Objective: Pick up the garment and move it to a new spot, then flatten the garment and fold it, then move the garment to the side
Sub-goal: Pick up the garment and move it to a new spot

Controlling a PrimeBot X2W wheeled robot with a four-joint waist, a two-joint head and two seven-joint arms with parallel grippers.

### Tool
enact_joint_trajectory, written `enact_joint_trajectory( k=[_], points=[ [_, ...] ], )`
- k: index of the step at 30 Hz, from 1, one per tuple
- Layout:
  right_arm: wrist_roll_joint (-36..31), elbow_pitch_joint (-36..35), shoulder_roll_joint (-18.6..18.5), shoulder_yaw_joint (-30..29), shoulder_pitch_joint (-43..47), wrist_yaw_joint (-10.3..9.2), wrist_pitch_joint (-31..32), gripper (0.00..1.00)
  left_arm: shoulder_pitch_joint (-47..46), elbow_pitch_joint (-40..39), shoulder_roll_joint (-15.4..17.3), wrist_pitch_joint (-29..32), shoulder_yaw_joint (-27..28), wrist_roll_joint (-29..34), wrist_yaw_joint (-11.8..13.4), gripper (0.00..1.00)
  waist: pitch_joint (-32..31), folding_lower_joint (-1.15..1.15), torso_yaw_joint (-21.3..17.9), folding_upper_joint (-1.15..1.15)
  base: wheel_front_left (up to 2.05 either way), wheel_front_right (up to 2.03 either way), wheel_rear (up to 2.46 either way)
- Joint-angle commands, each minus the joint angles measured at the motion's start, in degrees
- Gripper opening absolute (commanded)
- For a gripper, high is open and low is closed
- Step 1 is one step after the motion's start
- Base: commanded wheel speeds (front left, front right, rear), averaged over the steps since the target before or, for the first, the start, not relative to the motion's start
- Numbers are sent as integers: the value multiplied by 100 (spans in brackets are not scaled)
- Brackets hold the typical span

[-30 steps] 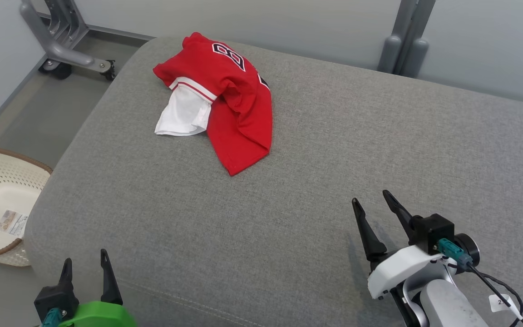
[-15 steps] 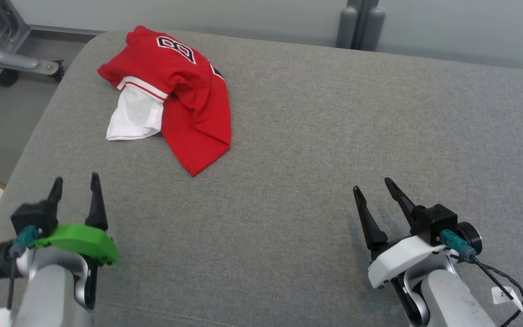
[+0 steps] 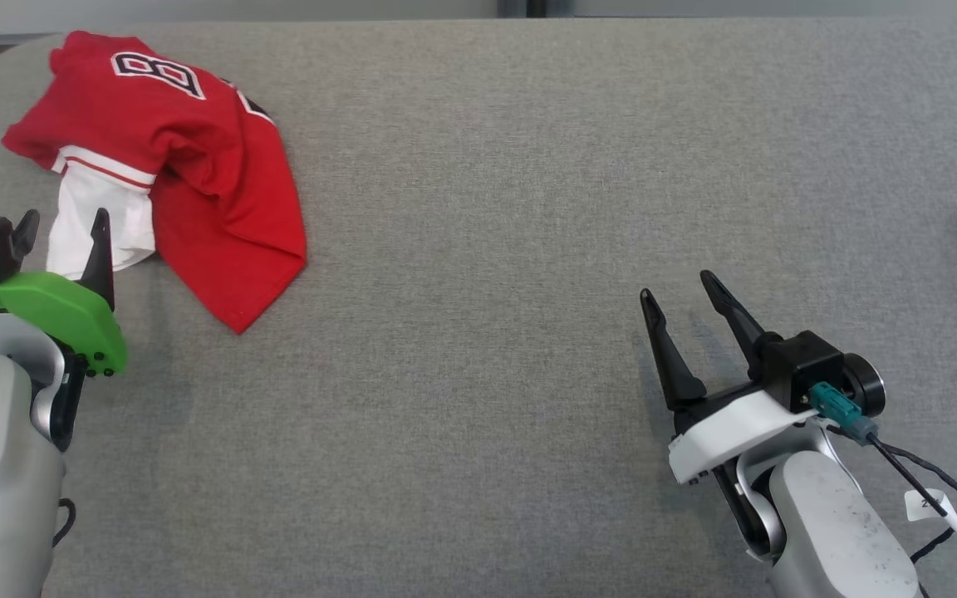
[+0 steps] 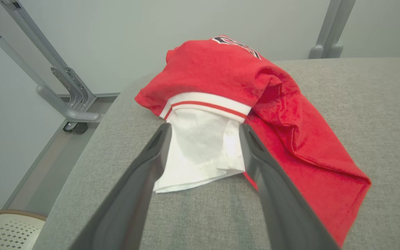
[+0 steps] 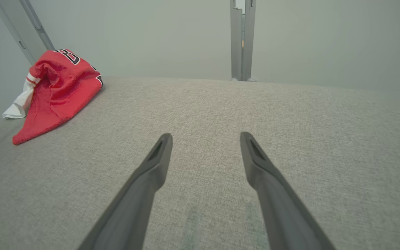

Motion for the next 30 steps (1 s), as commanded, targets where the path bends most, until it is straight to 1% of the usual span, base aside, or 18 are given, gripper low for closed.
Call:
enact_joint_trajectory(
  k=[1,3,4,6,8,11,13,17,18,19,20,25,28,29,30],
  points=[
    [-19,-49,-37,-3,-93,-9,-15,100,-100,63,81,68,-81,-162,4,100,358,0,-384,0,0,0,0],
    [-14,-108,-47,-16,-117,-9,-15,100,-177,186,218,163,-246,-405,3,100,434,0,-484,0,0,0,0],
    [-6,-149,-55,-25,-143,-9,-15,100,-199,272,302,208,-440,-620,3,100,496,0,-559,0,0,0,0],
    [15,-178,-60,-41,-160,-9,-15,100,-177,358,339,202,-563,-835,4,100,537,0,-612,0,0,0,0],
    [25,-205,-58,-29,-178,-9,-15,100,-158,460,377,165,-629,-1037,3,100,587,0,-655,0,0,0,0],
    [31,-231,-60,-23,-201,-9,-15,100,-267,751,442,54,-593,-1114,4,100,671,0,-705,0,0,0,0],
    [28,-240,-64,-19,-228,-9,-15,100,-369,924,444,-81,-595,-1072,72,100,718,0,-733,0,0,0,0],
    [12,-251,-82,-47,-264,-9,-15,100,-527,1222,458,-344,-598,-952,361,100,750,0,-745,0,0,0,0],
    [11,-244,-80,-53,-269,-9,-15,100,-560,1280,456,-393,-616,-914,418,58,744,0,-745,0,0,0,0],
    [9,-231,-82,-65,-267,-9,-15,100,-589,1341,421,-424,-625,-909,465,21,727,0,-739,0,0,0,0],
    [10,-215,-80,-78,-257,-9,-15,100,-611,1405,390,-462,-619,-911,506,0,702,0,-730,0,0,0,0],
    [65,-149,-54,-69,-187,-9,-15,100,-726,1583,381,-568,-591,-859,696,0,529,0,-680,0,0,0,0],
    [123,-97,-44,-64,-131,-9,-15,100,-815,1283,421,-607,-609,-712,806,0,391,0,-627,0,0,0,0],
    [123,-97,-44,-64,-131,-9,-15,100,-815,1283,421,-607,-609,-712,806,0,391,0,-627,0,0,0,0],
    [137,-79,-40,-67,-117,-9,-15,100,-835,1076,446,-601,-569,-654,836,0,346,0,-602,0,0,0,0]
  ],
)
